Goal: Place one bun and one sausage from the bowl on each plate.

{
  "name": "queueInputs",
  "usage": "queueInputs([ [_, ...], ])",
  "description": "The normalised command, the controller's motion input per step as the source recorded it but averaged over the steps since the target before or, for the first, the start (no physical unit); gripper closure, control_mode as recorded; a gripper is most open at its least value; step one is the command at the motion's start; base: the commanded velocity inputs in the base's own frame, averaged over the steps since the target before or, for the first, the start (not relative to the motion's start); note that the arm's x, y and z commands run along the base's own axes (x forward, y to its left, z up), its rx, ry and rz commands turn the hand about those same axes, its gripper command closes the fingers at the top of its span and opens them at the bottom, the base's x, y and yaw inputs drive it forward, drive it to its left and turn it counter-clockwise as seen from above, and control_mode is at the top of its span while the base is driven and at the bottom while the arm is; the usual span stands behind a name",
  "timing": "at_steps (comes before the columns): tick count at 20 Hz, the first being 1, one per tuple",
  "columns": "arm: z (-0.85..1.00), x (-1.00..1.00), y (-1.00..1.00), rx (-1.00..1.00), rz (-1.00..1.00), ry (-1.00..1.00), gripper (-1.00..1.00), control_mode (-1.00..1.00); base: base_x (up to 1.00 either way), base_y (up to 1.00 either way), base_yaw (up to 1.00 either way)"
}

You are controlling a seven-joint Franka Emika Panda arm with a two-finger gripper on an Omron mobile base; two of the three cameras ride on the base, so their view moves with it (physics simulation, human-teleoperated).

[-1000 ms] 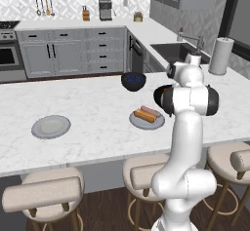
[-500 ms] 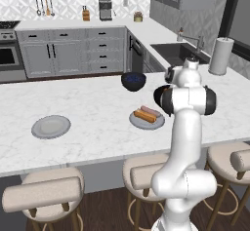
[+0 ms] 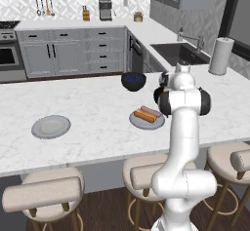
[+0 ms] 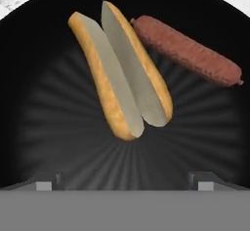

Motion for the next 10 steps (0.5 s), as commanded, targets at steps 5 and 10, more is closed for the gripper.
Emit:
queueInputs([
  [5, 0.0, 0.3, -0.27, 0.0, 0.0, 0.0, -1.0, -1.0, 0.0, 0.0, 0.0],
  [10, 0.0, 0.03, -0.44, 0.0, 0.05, 0.0, -1.0, -1.0, 0.0, 0.0, 0.0],
])
